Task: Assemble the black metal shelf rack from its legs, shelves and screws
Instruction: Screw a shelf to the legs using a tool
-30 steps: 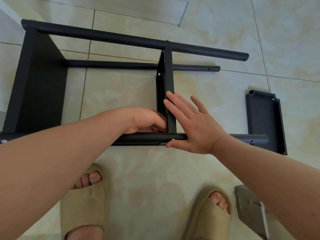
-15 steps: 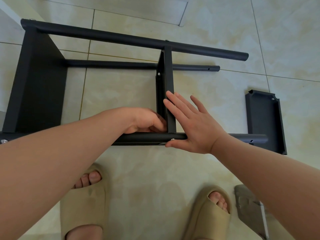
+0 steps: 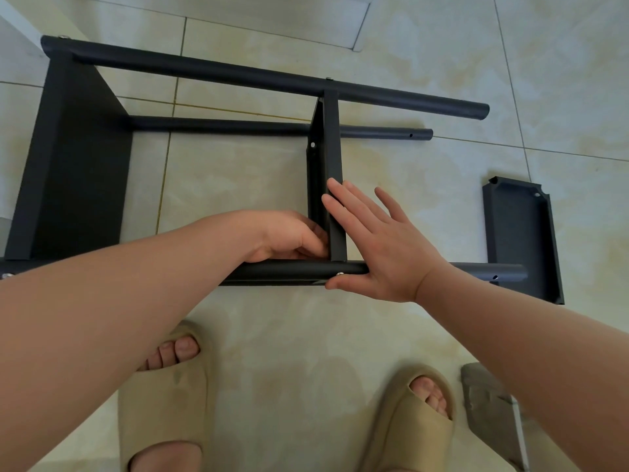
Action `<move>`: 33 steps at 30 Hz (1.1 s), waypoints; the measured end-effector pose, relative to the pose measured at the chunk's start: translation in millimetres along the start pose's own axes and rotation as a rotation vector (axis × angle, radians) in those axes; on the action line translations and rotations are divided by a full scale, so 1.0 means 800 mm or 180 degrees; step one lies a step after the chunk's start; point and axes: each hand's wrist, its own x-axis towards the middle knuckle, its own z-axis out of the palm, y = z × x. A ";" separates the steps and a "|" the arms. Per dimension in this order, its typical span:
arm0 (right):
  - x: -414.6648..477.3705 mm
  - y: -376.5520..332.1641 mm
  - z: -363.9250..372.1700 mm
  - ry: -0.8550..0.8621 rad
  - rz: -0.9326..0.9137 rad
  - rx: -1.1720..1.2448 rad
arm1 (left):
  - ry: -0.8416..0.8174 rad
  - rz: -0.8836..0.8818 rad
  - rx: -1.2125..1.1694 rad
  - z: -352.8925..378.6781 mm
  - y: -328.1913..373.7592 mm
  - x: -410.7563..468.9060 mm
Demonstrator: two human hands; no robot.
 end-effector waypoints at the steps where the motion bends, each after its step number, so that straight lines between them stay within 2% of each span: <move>1: 0.000 0.000 0.000 0.0001 0.0003 0.0000 | -0.0028 -0.0005 -0.0084 -0.001 0.000 0.000; 4: 0.000 0.000 -0.001 -0.0025 0.0006 -0.0011 | -0.0157 -0.0162 -0.0075 0.000 0.002 -0.002; 7: 0.000 -0.001 -0.001 -0.0043 0.0009 -0.0024 | -0.0096 -0.0315 0.0250 0.004 0.006 -0.004; 14: 0.000 -0.001 -0.002 -0.0042 0.0013 -0.0013 | 0.0059 -0.0001 0.0341 0.002 0.002 0.000; 22: 0.000 -0.001 -0.003 -0.0060 0.0014 -0.0027 | -0.0114 0.0044 -0.0149 -0.001 0.000 0.001; 28: 0.000 -0.001 -0.002 -0.0043 0.0009 -0.0018 | 0.0048 -0.0131 0.0424 0.003 0.004 -0.001; 33: 0.000 -0.002 -0.002 -0.0008 0.0005 -0.0002 | 0.0071 -0.0024 0.0298 0.002 0.003 0.000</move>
